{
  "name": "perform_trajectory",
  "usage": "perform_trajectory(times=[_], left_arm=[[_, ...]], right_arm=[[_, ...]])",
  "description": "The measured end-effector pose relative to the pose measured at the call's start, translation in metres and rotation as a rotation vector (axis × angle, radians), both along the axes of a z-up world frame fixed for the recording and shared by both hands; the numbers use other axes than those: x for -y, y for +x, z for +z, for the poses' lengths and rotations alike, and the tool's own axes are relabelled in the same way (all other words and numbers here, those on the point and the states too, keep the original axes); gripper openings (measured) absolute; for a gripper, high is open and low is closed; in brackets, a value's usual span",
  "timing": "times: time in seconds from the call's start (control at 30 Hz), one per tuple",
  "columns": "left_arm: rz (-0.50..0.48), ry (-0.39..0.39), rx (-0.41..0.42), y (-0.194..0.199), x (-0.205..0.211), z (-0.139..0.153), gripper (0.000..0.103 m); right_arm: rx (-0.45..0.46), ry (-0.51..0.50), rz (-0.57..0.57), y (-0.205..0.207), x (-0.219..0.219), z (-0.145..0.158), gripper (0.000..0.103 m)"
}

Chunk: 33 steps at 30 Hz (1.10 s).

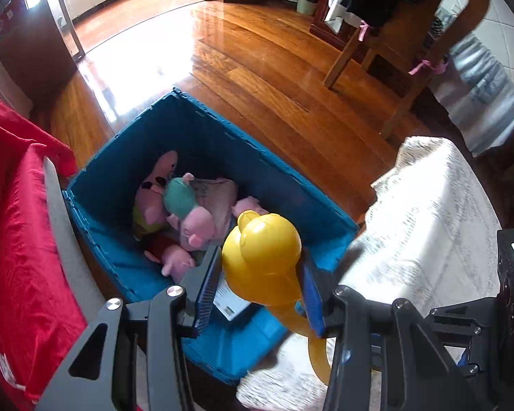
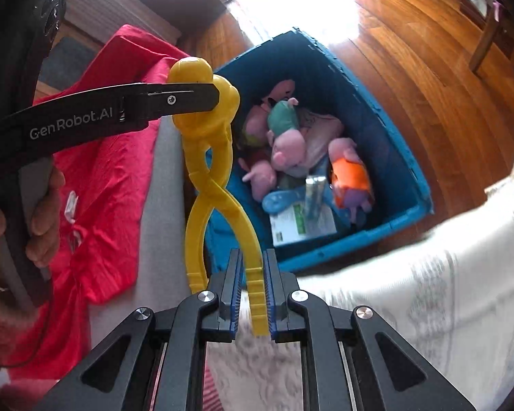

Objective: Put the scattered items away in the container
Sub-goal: 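Carry the yellow tongs over the blue bin with both grippers, then open both grippers to drop the tongs into the bin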

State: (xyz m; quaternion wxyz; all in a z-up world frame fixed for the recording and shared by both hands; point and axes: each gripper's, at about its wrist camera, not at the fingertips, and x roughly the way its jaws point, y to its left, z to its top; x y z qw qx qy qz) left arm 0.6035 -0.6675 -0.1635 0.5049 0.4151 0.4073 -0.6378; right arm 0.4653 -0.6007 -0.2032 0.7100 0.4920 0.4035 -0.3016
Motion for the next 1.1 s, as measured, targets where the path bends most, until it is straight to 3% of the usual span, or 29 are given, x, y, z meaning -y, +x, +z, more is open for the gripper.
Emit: perform_trajectory(times=[0.3,0.57,0.63,0.67,0.7,0.73,0.77,1.1], left_arm=[[0.053,0.045,-0.019,0.059,0.062,-0.038,0.044],[0.106,0.087,-0.035,0.087,0.081,-0.059,0.044],[0.112,0.101,-0.024,0.09,0.081,-0.064,0.048],[0.115,0.11,-0.017,0.092,0.081,-0.066,0.059],[0.119,0.115,-0.006,0.093,0.08,-0.068,0.066],[0.121,0.117,0.01,0.094,0.079,-0.069,0.08],[0.122,0.117,0.024,0.095,0.078,-0.07,0.087],[0.142,0.127,0.1,0.102,0.068,-0.074,0.087]], right_arm=[[-0.026,0.039,0.051,0.054,0.069,-0.035,0.012],[-0.054,0.054,0.092,0.075,0.096,-0.05,0.012],[-0.071,0.049,0.099,0.079,0.1,-0.053,0.016],[-0.09,0.044,0.1,0.081,0.101,-0.054,0.036],[-0.115,0.041,0.098,0.082,0.101,-0.057,0.077],[-0.13,0.049,0.095,0.083,0.102,-0.06,0.095],[-0.141,0.055,0.09,0.083,0.101,-0.062,0.102],[-0.232,0.068,0.066,0.079,0.092,-0.06,0.103]])
